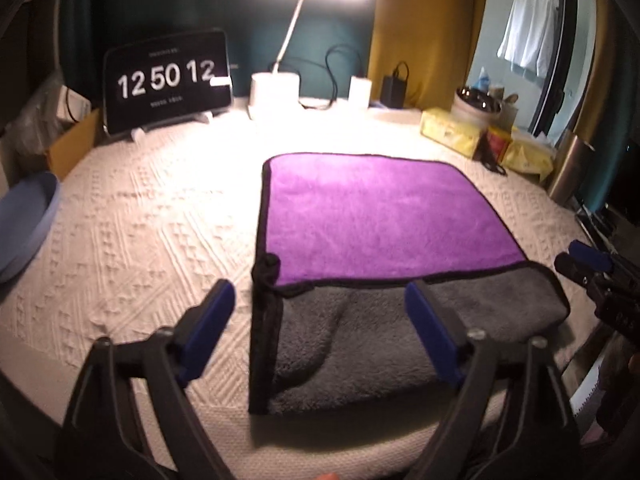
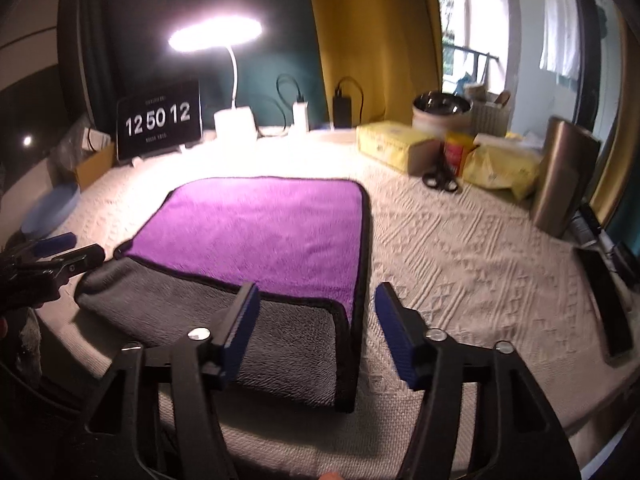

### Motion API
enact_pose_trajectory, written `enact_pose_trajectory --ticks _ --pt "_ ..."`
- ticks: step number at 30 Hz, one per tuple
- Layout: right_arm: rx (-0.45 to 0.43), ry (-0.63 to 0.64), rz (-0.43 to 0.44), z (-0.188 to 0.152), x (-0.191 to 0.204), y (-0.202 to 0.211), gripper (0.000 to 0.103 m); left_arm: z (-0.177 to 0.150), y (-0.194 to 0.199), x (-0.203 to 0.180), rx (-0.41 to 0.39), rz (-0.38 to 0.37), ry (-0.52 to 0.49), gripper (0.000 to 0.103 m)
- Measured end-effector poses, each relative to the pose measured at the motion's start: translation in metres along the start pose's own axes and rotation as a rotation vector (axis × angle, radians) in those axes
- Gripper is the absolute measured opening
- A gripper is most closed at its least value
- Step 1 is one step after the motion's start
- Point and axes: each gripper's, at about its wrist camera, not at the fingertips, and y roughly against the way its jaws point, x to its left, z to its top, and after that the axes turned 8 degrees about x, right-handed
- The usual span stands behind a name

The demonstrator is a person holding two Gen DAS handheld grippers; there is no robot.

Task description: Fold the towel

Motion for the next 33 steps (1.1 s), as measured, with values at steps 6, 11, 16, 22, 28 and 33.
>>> enact_pose_trajectory --ticks 6,11,16,22,28,33 --pt "0.059 0.021 0.02 -0.001 -0.001 -0.025 0.052 -0.003 -0.03 0.001 0.112 0.007 -0.012 0.067" --pt "0.103 0.026 0.017 -0.006 -0.003 -0.038 0.04 -0.006 -0.033 -0.005 0.124 0.037 -0.052 0.055" --pt "0.109 0.066 -0.025 -0.012 0.005 -0.04 0.018 -0.009 -0.026 -0.012 0.105 0.031 -0.096 0.028" --pt "0.044 0.09 -0.056 -0.012 0.01 -0.026 0.006 -0.009 -0.013 -0.014 0.062 -0.007 -0.097 0.016" --pt "-0.051 0.109 -0.073 0.002 0.016 -0.003 0.005 0.008 0.011 -0.011 -0.006 -0.045 -0.089 0.016" --pt "-0.124 0.12 -0.073 0.022 0.013 0.006 0.005 0.025 0.02 -0.011 -0.044 -0.072 -0.086 0.016"
